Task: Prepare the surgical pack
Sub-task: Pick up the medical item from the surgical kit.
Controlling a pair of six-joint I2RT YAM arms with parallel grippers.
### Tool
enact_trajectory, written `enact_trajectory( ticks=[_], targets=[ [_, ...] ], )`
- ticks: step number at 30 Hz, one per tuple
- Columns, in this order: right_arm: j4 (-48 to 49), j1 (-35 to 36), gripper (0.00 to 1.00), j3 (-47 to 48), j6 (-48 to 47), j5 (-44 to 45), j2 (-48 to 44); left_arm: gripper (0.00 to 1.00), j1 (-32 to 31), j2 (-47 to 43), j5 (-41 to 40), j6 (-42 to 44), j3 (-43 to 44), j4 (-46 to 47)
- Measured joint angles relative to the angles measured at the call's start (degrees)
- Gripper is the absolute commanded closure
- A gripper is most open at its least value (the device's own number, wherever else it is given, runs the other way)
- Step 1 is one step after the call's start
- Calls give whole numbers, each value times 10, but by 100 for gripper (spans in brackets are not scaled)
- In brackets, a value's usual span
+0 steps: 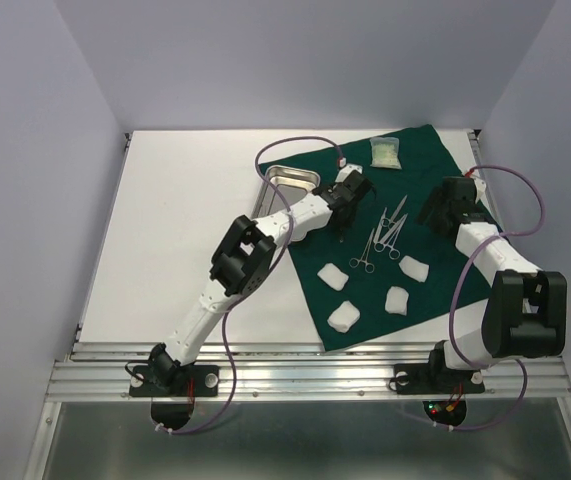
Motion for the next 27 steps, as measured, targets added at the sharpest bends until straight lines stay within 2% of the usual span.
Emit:
enact_trajectory(
  ticks=[6,12,18,27],
  targets=[
    [0,0,17,0,-3,-13,0,54,-13,9,-10,0,3,0],
    [0,0,17,-3,-3,-17,-7,80,-16,10,-14,0,3,0],
    [0,0,18,-7,-3,-22,-8,100,-17,3,-16,-1,-14,16],
    [-1,0,17,-12,-3,-29,-9,100,-20,-89,-8,35,-87,57]
  ],
)
